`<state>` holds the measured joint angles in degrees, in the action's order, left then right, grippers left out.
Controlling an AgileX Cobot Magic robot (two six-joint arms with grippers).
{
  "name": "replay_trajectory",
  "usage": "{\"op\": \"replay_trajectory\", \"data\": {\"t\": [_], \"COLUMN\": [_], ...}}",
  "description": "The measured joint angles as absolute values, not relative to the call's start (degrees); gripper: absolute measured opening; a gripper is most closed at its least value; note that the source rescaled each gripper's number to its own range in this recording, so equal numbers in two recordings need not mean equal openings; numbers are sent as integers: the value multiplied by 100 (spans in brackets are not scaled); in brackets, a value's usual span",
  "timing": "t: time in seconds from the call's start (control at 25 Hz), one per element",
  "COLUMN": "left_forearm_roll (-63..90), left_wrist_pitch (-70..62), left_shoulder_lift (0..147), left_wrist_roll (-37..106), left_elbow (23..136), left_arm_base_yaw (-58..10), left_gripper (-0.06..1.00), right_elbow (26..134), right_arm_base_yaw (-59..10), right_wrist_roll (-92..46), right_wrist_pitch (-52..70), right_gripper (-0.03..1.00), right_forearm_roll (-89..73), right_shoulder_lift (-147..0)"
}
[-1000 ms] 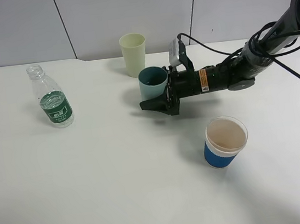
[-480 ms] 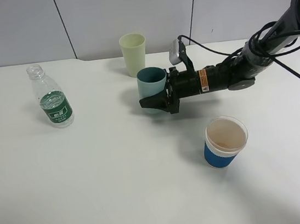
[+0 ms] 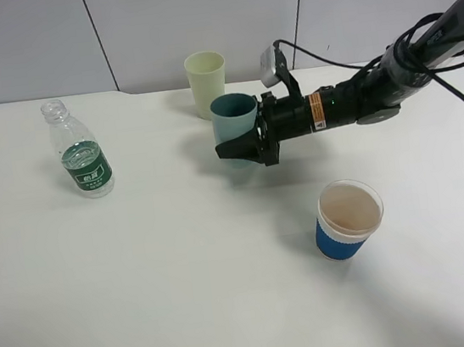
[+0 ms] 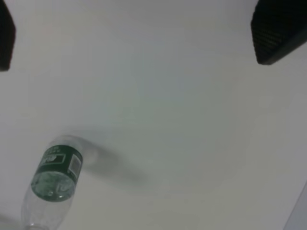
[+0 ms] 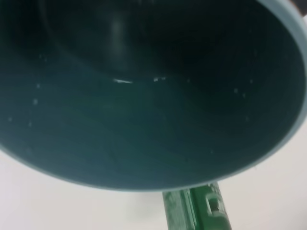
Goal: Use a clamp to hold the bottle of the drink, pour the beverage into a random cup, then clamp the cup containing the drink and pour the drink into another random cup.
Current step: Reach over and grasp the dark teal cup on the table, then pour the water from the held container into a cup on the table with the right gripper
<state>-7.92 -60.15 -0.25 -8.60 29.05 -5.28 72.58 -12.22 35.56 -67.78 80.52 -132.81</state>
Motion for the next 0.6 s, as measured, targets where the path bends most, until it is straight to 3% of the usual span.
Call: {"op": "replay_trajectory", "data": {"t": [0.32, 0.6], "left_forearm_roll": [-792, -792], "left_wrist_pitch": [-6015, -6015], "left_shoulder_lift": [-25, -25], "left_wrist_roll": [-860, -860], "left_elbow": [2905, 2905], "left_arm_base_yaw": [-528, -528], "left_gripper": [100, 100], "right_elbow": [7254, 7257], "right_arm_base_yaw": [-1222, -1222], "right_wrist_roll": [4265, 4773], "right_wrist_pitch": [-6706, -5866], "right_gripper": [0, 0], "right_forearm_roll": [8186, 8191], "right_shoulder_lift": [-12353, -11658]}}
